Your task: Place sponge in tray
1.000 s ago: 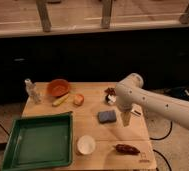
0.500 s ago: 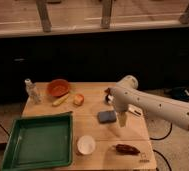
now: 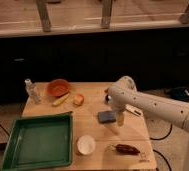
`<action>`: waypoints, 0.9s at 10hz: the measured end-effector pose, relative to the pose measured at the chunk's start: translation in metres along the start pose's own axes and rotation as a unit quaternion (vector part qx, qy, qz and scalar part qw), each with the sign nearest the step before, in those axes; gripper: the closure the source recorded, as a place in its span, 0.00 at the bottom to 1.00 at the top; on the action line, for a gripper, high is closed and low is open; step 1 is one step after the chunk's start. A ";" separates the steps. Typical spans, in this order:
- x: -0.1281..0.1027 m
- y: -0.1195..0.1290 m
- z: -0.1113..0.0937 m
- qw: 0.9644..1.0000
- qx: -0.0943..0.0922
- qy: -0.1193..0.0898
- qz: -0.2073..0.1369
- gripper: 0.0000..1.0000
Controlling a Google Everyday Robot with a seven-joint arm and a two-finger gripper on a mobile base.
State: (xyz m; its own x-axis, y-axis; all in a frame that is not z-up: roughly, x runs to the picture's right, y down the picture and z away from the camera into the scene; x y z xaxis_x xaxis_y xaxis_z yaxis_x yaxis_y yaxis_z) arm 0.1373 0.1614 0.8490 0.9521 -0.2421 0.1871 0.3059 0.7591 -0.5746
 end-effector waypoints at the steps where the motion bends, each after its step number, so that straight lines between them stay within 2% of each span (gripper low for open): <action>1: -0.001 -0.002 0.004 1.000 -0.001 0.000 -0.004 0.20; 9: -0.009 -0.008 0.018 1.000 -0.003 -0.005 -0.022 0.20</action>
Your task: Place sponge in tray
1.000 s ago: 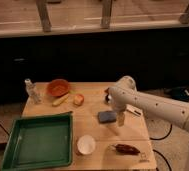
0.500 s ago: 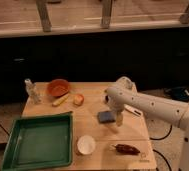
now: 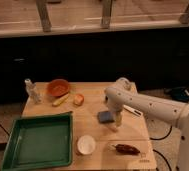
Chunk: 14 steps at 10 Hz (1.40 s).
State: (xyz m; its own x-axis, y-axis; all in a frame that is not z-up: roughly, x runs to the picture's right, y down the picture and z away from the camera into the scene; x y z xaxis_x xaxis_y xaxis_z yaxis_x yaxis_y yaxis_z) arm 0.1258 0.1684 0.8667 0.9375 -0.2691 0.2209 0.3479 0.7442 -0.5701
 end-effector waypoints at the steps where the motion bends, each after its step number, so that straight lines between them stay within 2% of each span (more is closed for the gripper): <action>1: -0.001 -0.001 0.001 1.000 0.000 -0.001 -0.002 0.20; 7: -0.005 -0.004 0.006 1.000 -0.001 -0.003 -0.009 0.26; 10: -0.008 -0.003 0.009 1.000 -0.002 -0.005 -0.011 0.35; 12: -0.010 -0.002 0.010 1.000 -0.001 -0.004 -0.012 0.36; 14: -0.012 -0.001 0.012 1.000 -0.002 -0.004 -0.012 0.43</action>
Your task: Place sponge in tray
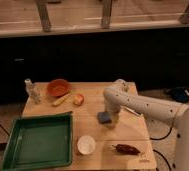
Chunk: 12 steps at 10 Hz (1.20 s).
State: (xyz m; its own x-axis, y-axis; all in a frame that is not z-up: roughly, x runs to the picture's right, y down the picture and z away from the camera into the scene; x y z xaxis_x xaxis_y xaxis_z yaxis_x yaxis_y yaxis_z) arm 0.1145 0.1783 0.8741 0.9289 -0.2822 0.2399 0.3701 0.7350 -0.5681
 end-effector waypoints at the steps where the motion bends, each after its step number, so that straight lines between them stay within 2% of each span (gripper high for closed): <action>1: -0.002 0.000 0.001 1.000 0.000 0.001 -0.001 0.48; 2: -0.004 0.000 0.001 1.000 -0.001 0.001 -0.001 0.58; 4: -0.005 0.001 0.001 1.000 -0.001 0.001 0.002 0.67; 5: -0.006 0.001 0.000 1.000 -0.001 0.003 0.003 0.76; 7: -0.004 0.002 -0.013 1.000 0.000 0.011 0.000 0.91; 9: -0.008 0.004 -0.037 1.000 0.000 0.018 -0.002 0.92; 12: -0.015 0.008 -0.056 0.999 -0.004 0.033 -0.012 0.97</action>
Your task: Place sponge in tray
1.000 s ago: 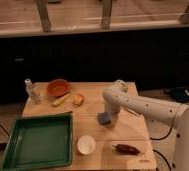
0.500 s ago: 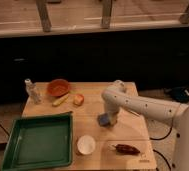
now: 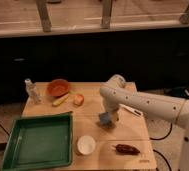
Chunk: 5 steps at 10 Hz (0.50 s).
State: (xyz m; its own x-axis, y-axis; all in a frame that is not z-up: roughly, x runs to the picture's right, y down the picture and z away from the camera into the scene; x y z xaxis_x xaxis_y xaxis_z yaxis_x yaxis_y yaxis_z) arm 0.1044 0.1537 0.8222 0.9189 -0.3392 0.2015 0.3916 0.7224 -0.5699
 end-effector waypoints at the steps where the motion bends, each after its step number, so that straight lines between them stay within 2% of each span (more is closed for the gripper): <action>1: -0.005 -0.001 -0.009 1.000 -0.001 0.005 -0.006 0.97; 5: -0.018 0.003 -0.020 1.000 -0.008 0.012 -0.022 0.97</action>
State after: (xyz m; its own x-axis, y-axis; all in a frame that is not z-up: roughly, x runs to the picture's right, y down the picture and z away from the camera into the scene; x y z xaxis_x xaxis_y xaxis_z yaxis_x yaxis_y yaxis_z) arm 0.0879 0.1497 0.8010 0.8994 -0.3852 0.2067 0.4303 0.6968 -0.5739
